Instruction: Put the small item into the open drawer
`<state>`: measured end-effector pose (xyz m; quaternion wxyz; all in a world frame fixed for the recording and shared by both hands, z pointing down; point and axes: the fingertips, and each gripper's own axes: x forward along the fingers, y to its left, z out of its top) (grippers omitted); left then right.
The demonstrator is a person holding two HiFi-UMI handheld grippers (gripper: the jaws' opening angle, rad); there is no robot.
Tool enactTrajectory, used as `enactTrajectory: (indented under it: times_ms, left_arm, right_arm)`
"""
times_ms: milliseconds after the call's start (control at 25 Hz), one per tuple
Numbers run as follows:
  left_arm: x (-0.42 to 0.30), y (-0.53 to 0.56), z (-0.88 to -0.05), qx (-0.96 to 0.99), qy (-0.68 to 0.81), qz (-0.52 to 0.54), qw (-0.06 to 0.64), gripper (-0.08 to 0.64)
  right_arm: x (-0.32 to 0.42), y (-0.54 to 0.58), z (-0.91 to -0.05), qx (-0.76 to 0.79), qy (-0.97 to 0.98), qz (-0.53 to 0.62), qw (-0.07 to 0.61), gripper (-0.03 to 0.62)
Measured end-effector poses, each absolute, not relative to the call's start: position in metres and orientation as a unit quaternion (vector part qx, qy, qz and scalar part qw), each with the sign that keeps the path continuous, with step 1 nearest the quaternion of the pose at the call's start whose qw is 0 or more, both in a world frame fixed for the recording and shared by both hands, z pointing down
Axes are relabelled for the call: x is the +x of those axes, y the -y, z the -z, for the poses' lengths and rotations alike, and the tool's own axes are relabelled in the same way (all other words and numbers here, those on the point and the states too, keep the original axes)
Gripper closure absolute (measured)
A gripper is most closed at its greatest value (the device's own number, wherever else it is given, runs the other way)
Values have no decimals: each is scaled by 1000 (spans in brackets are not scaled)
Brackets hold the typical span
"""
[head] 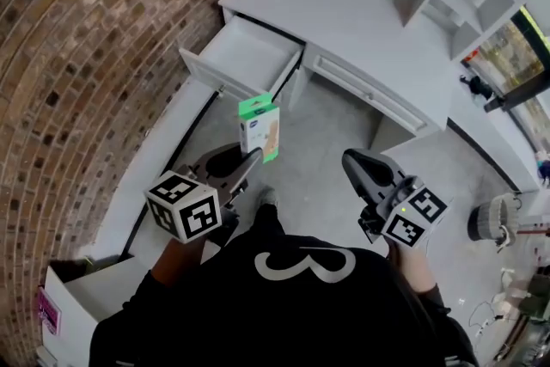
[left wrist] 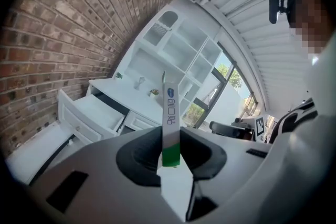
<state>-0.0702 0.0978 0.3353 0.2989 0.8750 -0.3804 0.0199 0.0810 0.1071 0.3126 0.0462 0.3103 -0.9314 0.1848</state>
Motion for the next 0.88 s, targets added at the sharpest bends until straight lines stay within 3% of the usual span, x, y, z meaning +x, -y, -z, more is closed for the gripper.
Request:
enactTrajectory:
  times_ms: [480,880]
  left_arm:
    - [-102,39,-377,865,385,-72,315,467]
    - [-118,88,-412,852,391,-96,334,468]
  right_arm:
    - [46,36,-347,312,922,-219,70,581]
    - [35,68,-364,302,921,-232,77,581]
